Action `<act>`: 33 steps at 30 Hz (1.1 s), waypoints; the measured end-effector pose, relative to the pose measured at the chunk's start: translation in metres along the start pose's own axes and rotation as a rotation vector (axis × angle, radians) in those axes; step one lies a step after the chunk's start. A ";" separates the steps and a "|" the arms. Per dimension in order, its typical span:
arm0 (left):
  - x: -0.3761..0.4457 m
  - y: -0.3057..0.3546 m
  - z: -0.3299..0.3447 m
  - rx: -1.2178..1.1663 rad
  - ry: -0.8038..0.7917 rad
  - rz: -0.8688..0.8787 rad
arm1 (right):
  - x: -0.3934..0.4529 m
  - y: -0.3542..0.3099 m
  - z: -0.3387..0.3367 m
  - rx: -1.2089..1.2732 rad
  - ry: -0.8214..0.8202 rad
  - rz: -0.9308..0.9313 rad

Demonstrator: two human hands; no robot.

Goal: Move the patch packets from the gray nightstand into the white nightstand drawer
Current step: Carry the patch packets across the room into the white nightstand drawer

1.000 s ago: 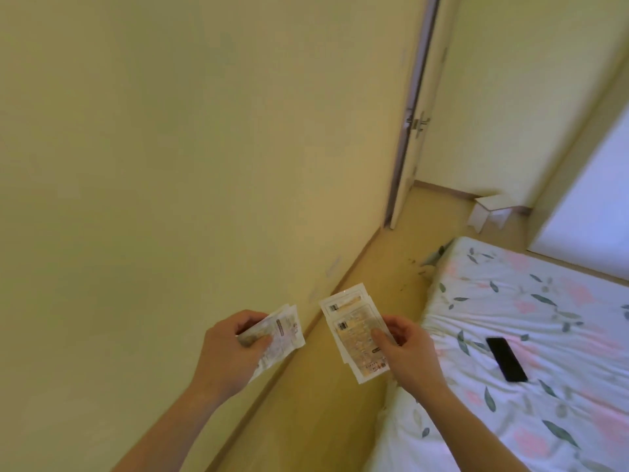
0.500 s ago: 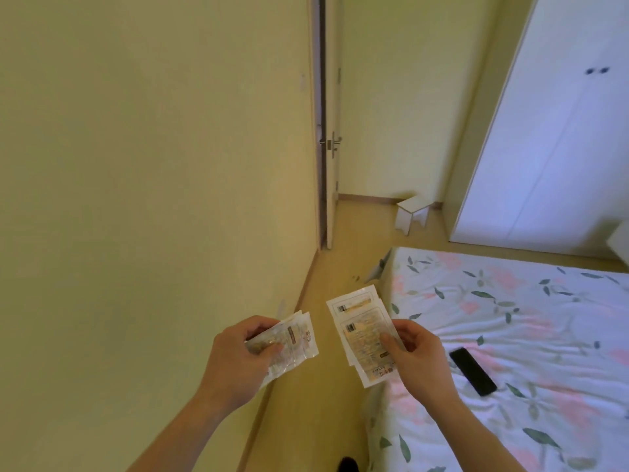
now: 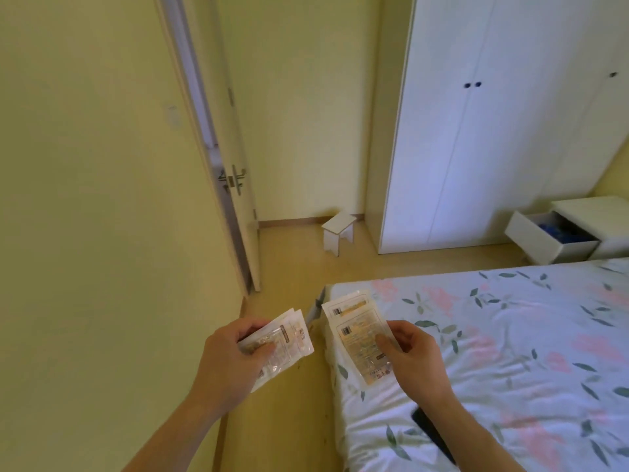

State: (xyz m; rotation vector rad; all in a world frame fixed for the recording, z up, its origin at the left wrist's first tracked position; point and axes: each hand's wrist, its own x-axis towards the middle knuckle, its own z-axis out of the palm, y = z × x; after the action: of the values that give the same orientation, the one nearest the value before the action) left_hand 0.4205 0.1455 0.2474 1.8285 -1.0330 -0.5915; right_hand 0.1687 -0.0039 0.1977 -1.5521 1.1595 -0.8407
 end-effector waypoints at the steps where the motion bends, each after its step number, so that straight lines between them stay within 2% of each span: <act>1: 0.020 0.000 0.004 0.001 -0.013 0.010 | 0.014 -0.003 -0.001 -0.006 0.017 0.000; 8: 0.167 -0.007 0.030 -0.035 -0.118 0.100 | 0.114 -0.005 0.003 -0.032 0.185 0.051; 12: 0.258 -0.025 0.033 -0.050 -0.138 0.110 | 0.186 -0.011 0.036 -0.038 0.256 0.068; 17: 0.375 -0.036 0.016 -0.045 -0.267 0.142 | 0.267 -0.029 0.079 -0.041 0.320 0.101; 23: 0.497 -0.023 0.017 -0.025 -0.389 0.198 | 0.339 -0.042 0.096 -0.013 0.442 0.150; 33: 0.669 -0.007 0.076 -0.028 -0.544 0.246 | 0.488 -0.031 0.110 0.048 0.583 0.206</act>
State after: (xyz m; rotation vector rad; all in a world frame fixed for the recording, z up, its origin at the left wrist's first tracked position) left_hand 0.7220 -0.4564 0.2264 1.5117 -1.5710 -0.9736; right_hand 0.4259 -0.4336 0.1839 -1.1470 1.6661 -1.2109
